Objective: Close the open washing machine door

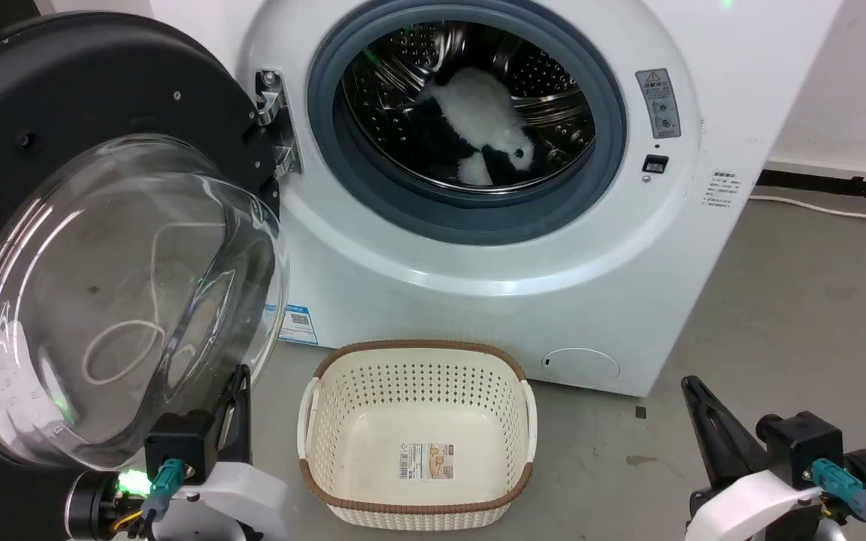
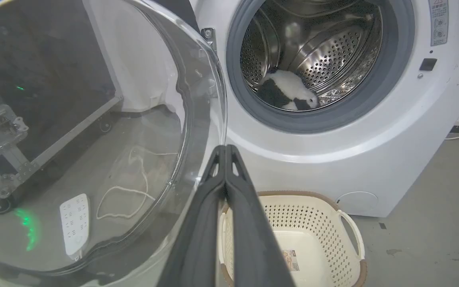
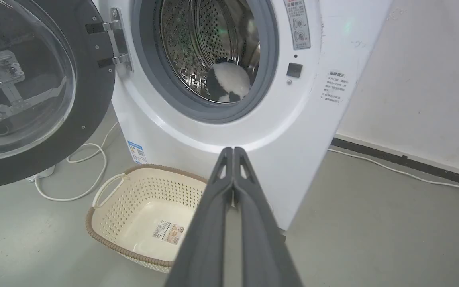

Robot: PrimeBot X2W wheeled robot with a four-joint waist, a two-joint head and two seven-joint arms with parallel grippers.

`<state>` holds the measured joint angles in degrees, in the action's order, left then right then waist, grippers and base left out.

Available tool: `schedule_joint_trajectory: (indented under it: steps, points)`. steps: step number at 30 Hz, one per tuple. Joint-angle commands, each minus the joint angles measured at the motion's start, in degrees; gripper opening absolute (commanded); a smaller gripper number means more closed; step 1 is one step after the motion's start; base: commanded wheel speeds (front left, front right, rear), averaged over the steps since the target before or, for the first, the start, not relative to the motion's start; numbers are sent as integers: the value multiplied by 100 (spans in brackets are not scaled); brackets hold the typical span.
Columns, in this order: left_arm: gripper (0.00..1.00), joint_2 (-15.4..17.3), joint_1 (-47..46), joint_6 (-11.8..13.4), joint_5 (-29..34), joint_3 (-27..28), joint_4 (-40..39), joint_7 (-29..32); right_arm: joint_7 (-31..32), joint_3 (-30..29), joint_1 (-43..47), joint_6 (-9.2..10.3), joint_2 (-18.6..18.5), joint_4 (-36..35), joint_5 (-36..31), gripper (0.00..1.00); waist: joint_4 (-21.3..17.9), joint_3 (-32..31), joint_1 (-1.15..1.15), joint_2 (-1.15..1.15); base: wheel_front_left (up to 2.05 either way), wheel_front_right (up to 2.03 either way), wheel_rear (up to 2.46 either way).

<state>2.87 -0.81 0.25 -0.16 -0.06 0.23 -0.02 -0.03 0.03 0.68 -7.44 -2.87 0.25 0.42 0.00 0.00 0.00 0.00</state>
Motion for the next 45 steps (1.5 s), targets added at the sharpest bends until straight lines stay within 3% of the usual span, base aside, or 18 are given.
schedule_joint_trajectory:
  steps: [1, 40, 41, 45]
  points:
    - [0, 0, 81, -25, 16, 6, -23, 2, 3, -3, -68, -5, 0, -25, -42, 0, 0, 0, 0, 0, 0, 0, 0]
    - [0, 0, 81, -25, 16, 6, -23, 2, 3, -3, -68, -5, 0, -25, -42, 0, 0, 0, 0, 0, 0, 0, 0]
    - [100, 0, -1, 1, -1, -2, 2, 0, 0, -1, 1, 0, 0, 1, -4, 100, 0, 0, 0, 0, 0, 0, 0]
    - [100, 0, 14, 11, -66, -39, 18, -51, -47, 14, 23, 0, 0, 30, 72, 100, 1, 0, 0, 0, 0, 0, 0]
